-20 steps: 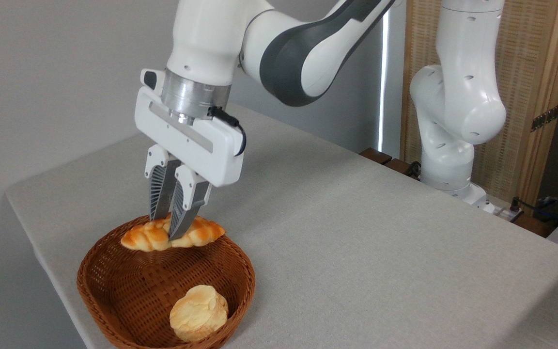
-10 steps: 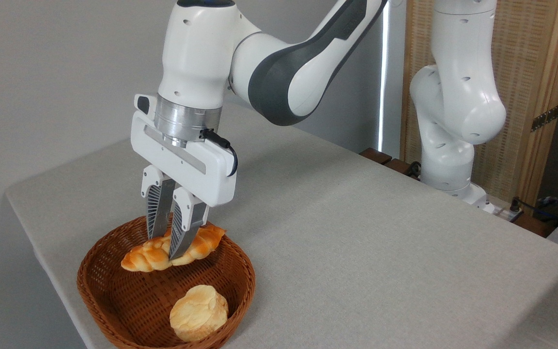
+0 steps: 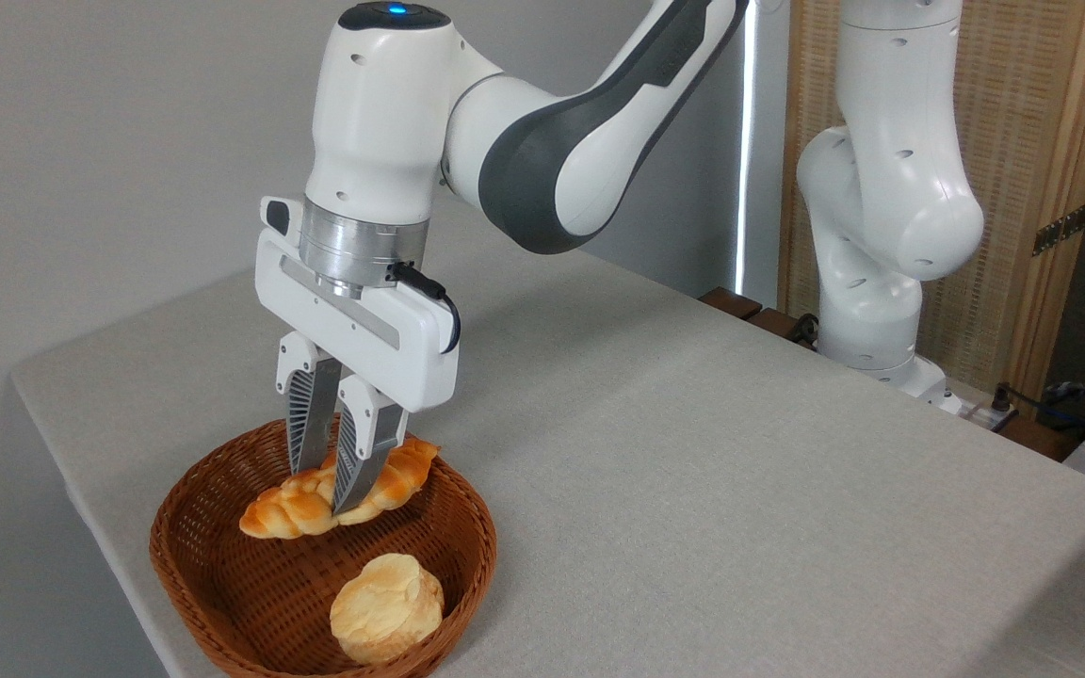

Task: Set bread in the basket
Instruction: 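Lower the croissant into the basket beside the bun and open the gripper, then raise the open gripper up away from the basket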

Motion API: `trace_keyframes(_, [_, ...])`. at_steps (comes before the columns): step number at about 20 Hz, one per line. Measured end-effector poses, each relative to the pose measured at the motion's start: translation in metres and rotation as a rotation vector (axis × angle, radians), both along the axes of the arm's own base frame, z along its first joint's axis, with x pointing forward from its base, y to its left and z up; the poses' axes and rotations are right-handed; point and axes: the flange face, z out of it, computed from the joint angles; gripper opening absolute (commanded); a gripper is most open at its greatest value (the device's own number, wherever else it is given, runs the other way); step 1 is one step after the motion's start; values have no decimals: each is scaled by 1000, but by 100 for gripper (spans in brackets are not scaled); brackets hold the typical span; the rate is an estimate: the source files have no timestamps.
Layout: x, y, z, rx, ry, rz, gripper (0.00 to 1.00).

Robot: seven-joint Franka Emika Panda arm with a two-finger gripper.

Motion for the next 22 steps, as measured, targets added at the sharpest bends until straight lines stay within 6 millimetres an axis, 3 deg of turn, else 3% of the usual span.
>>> trace_keyframes(22, [-2,5,-4,2,61,3,100])
